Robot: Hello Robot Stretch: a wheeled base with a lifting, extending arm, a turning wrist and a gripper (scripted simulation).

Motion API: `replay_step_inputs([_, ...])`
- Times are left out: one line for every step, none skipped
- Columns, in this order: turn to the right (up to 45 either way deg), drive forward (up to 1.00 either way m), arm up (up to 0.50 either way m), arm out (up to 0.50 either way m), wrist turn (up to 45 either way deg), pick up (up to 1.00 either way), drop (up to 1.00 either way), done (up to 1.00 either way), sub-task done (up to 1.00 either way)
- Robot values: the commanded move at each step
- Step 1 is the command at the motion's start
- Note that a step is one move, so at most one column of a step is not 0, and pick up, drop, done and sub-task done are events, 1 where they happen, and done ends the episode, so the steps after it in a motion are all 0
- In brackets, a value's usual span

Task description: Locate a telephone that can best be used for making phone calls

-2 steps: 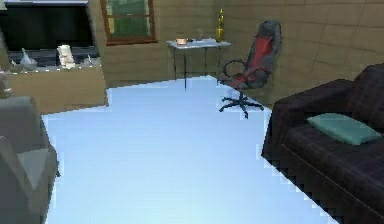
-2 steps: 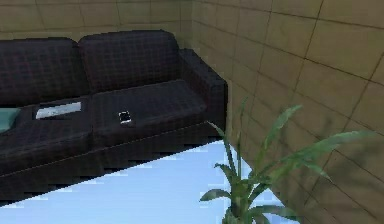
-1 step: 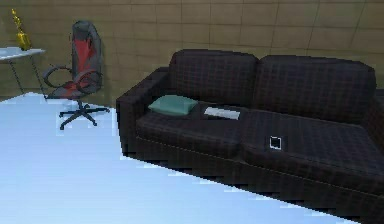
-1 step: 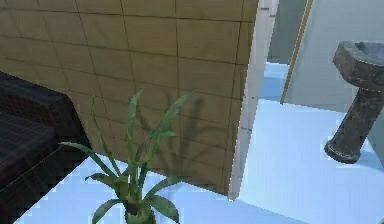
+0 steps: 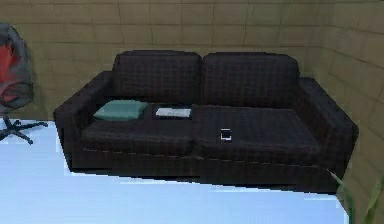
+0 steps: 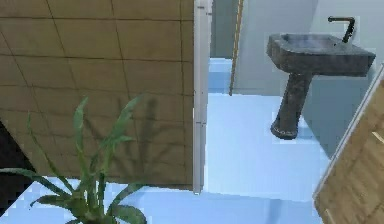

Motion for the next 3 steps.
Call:
replay_step_inputs([0.0, 0.65, 0.0, 0.0, 0.0, 0.0, 0.0, 0.0, 0.0])
replay_step_inputs([18.0, 0.0, 0.0, 0.0, 0.0, 0.0, 0.0, 0.0, 0.0])
replay_step_inputs([0.0, 0.0, 0.0, 0.0, 0.0, 0.0, 0.0, 1.0, 0.0])
